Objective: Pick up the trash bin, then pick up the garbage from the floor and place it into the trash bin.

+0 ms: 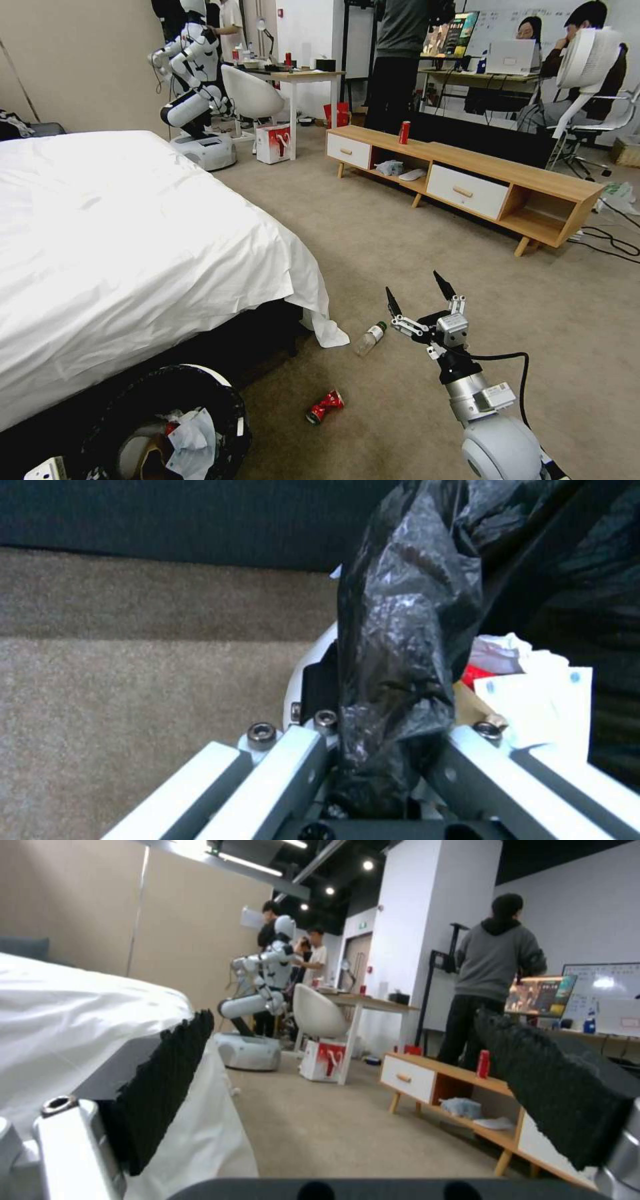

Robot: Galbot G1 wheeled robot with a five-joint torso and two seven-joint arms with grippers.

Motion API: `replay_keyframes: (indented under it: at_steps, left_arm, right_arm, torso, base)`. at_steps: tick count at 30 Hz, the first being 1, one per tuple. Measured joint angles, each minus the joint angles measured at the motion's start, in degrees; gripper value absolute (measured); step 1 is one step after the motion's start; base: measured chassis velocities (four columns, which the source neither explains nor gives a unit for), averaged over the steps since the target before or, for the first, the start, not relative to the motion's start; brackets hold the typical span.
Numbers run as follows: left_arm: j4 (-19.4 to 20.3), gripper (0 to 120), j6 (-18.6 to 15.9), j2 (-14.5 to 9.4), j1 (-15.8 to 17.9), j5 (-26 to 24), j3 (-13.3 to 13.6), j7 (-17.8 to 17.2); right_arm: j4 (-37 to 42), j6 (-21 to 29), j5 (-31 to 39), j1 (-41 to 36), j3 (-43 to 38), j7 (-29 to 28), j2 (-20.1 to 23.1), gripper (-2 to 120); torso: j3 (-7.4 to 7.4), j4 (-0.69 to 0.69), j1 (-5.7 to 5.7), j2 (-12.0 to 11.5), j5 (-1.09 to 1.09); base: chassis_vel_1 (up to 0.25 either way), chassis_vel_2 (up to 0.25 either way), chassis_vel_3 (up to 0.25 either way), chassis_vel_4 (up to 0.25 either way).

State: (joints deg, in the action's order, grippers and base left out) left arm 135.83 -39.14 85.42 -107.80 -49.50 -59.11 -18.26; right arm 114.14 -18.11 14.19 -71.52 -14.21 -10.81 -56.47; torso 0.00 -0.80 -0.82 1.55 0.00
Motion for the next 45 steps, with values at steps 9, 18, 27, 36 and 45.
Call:
replay_keyframes:
  at_steps: [9,18,27,36,45]
  left_arm:
    - [0.02,0,0.0,-0.06,-0.03,-0.09,-0.05,0.0]
    - [0.03,0,-0.01,-0.05,-0.19,-0.02,0.18,0.0]
    - [0.08,0,-0.15,-0.49,-0.71,0.14,0.23,0.0]
    - [0.51,0,-0.41,-2.02,-1.29,-0.08,0.34,0.03]
    - [0.11,0,-0.47,-2.75,-1.09,-0.25,1.01,0.16]
  right_arm:
    - [-0.04,0.25,-0.16,0.11,0.24,-0.03,-0.01,100]
    - [-0.31,-0.16,-0.66,0.13,0.38,0.46,0.03,100]
    - [0.41,4.26,-0.85,-0.09,0.77,-0.71,2.4,100]
    - [3.12,27.62,9.05,4.08,7.38,-5.45,12.09,100]
    - [3.83,48.62,28.51,20.85,27.81,-10.97,16.05,100]
  torso:
    - [-0.01,0.01,0.01,0.0,0.0]
    - [-0.01,0.01,0.01,0.0,0.0]
    - [-0.01,0.0,0.01,0.0,-0.01]
    - [-0.01,0.02,0.01,0.0,0.01]
    - [0.0,0.01,0.01,0.0,-0.01]
  base:
    - [0.0,0.0,0.0,0.0]
    - [0.0,0.0,0.0,0.0]
    - [0.0,0.0,0.0,0.0]
    - [0.0,0.0,0.0,0.0]
    - [0.0,0.0,0.0,0.0]
